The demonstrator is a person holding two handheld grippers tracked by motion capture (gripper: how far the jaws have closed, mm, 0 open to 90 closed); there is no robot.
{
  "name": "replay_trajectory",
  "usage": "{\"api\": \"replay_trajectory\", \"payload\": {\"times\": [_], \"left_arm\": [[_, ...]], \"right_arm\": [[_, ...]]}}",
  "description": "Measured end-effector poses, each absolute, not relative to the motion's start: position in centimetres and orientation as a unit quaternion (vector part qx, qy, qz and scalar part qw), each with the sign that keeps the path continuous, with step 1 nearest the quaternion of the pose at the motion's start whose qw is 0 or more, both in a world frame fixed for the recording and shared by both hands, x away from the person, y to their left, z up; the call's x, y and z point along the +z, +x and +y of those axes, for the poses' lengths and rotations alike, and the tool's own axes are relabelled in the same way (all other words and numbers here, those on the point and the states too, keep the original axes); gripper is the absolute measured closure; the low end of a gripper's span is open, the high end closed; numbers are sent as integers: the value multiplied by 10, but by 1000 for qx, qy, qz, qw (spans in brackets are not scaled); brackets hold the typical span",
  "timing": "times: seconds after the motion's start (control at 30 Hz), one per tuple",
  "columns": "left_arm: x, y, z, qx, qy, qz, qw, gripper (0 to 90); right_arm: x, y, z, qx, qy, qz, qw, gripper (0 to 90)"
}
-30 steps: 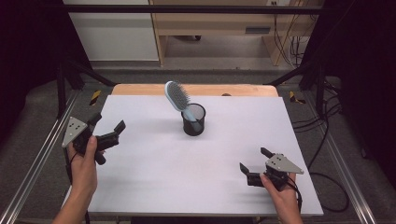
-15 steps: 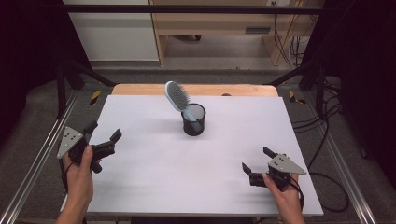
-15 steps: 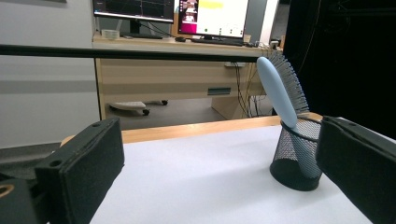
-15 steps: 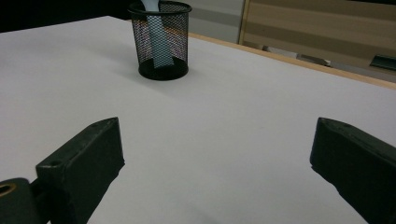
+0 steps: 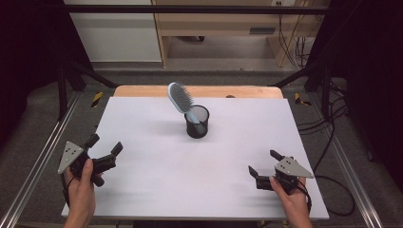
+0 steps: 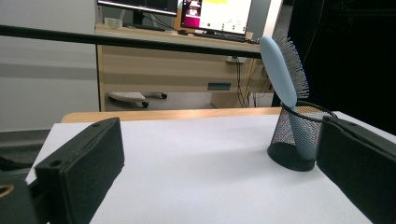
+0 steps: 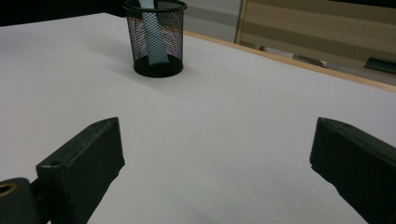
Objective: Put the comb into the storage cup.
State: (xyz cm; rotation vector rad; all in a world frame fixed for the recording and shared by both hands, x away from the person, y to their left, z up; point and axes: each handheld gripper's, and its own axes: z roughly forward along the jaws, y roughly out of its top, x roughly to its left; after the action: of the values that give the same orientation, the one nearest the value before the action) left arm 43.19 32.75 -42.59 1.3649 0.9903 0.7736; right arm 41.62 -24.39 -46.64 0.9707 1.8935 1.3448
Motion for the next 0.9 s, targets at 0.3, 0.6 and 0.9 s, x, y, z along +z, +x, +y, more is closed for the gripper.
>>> {"api": "replay_trajectory", "payload": {"times": [0.3,0.6,0.9], "left_arm": [[-433,427,329,330,588,428,601,15],[-438,423,323,331,597,418,599,17],[-439,417,311,340,609,397,597,18]], "right_arm": [[-465,416,-249,515,368,710,308,32],[-462,414,-256,524,368,699,317,30],[-462,414,-260,534,370,687,324,31]]}}
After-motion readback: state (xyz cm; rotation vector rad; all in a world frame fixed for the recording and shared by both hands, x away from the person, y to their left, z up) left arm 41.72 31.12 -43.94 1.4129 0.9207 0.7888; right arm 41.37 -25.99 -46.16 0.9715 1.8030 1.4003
